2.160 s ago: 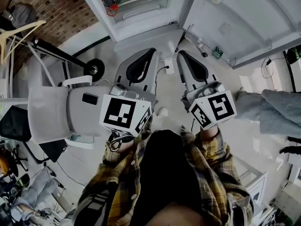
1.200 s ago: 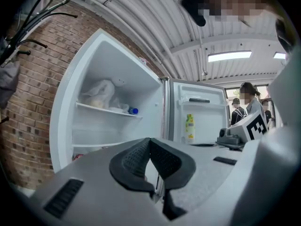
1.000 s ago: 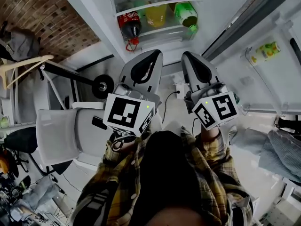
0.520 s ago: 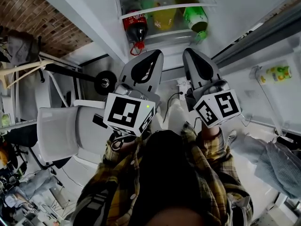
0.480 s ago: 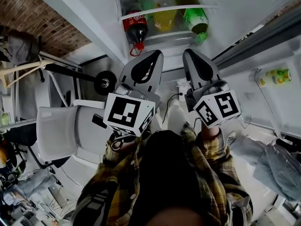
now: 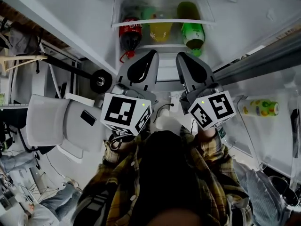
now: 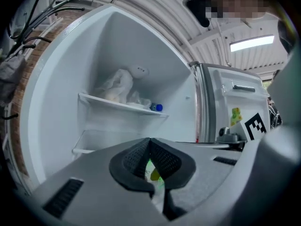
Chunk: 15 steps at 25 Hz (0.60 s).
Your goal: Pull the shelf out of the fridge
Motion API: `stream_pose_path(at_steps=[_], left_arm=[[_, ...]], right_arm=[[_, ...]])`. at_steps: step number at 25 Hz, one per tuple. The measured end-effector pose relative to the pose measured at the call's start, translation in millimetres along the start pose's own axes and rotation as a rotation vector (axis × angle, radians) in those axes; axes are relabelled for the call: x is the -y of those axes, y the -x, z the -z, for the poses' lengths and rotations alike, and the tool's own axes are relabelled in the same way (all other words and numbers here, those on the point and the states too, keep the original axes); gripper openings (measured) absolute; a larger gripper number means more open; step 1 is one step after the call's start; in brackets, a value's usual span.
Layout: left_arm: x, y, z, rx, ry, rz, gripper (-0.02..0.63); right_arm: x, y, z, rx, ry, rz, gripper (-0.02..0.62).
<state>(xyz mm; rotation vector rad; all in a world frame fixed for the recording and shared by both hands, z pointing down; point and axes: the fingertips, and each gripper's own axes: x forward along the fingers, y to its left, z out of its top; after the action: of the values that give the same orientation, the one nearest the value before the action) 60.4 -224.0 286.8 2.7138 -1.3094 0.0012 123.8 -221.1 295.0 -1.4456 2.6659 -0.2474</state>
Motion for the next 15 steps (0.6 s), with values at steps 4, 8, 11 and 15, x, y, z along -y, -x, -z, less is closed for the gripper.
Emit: stream_pose_path(at_steps=[4, 8, 11, 15], left_arm=[[7.8, -5.4, 7.1, -0.002, 0.007, -0.041, 0.003], [2.5, -9.1, 11.9, -0.006, 0.02, -0.077, 0.003], [-3.8, -11.5, 11.3, -0.007, 0.035, -0.091, 0.003], [-12.4, -19.4, 11.9, -0.014, 0.045, -0.087, 0.003]], right_arm=[[8.5, -3.7, 4.2, -0.018, -0.006, -0.051, 0.018], [12.6, -13.2, 10.0, -0.033, -0.018, -0.085, 0.018], [15.2, -19.2, 12.1, -0.042, -0.032, -0.094, 0.018], [24.5, -29.0, 12.4, -0.042, -0.045, -0.077, 0.018]])
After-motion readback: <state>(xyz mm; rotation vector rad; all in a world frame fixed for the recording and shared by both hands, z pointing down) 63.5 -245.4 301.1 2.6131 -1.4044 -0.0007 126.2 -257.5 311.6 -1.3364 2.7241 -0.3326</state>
